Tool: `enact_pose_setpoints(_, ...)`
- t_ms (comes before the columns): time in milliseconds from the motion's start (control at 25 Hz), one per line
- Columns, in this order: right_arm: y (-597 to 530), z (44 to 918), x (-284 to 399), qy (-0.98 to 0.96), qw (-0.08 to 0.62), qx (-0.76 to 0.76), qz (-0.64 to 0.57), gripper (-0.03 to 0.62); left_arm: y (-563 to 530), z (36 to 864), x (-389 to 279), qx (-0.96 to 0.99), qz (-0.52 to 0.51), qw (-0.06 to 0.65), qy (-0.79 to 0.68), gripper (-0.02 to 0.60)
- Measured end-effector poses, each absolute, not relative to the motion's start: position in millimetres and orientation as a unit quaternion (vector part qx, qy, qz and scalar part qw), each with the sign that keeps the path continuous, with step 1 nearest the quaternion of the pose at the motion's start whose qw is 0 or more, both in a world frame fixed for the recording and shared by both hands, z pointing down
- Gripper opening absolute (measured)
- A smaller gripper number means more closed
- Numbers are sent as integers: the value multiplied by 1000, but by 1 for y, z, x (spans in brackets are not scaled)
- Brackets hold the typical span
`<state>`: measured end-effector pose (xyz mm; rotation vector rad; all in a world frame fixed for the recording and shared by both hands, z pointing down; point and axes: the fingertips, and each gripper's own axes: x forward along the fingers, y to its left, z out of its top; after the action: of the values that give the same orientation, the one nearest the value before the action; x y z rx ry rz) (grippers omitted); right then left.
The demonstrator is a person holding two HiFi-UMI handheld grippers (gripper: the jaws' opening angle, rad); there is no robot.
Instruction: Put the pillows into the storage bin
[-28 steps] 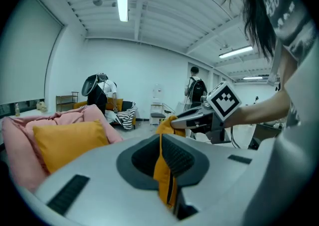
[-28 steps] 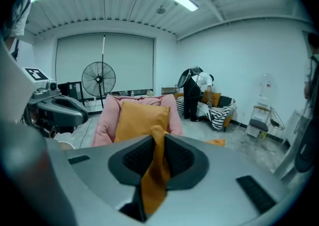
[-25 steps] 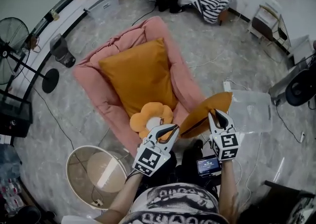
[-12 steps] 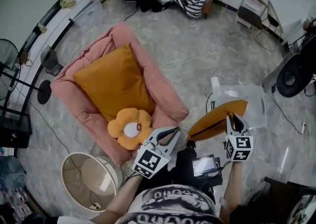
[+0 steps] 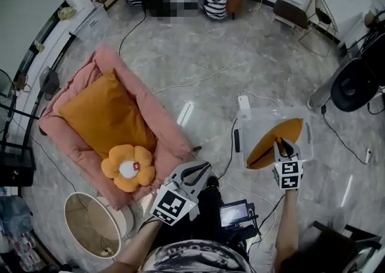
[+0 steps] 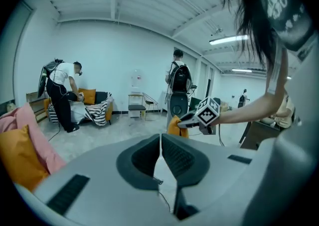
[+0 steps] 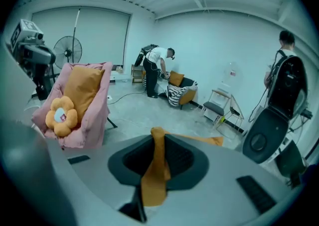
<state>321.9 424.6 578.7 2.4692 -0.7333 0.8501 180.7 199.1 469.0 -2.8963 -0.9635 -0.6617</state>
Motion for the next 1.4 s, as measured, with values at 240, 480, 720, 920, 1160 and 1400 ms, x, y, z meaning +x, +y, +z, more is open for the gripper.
enact_pose_setpoints(240, 451, 685, 370, -305, 285, 830, 371, 64, 216, 483, 213, -927, -233, 18, -294, 20)
enact_pose_setpoints(480, 442, 765, 371, -338, 289, 784, 433, 84, 203, 501, 221, -929, -259, 20, -263, 20)
enact_pose_setpoints(720, 413, 761, 378, -361, 258, 792, 420, 196, 192, 513, 212, -932, -272, 19, -238, 20)
enact_pose_setpoints(920, 376, 709, 370, -385, 207, 818, 373, 196, 179, 501, 203, -941, -263, 14, -212, 20)
enact_pose_setpoints(1160, 297, 651, 334, -458, 181, 809, 320, 196, 139, 478, 184, -957, -249, 3, -147, 20)
enact_pose_setpoints(1400, 199, 619, 295, -526, 153, 781, 299, 196, 79, 461, 147, -969, -236, -18, -70, 20)
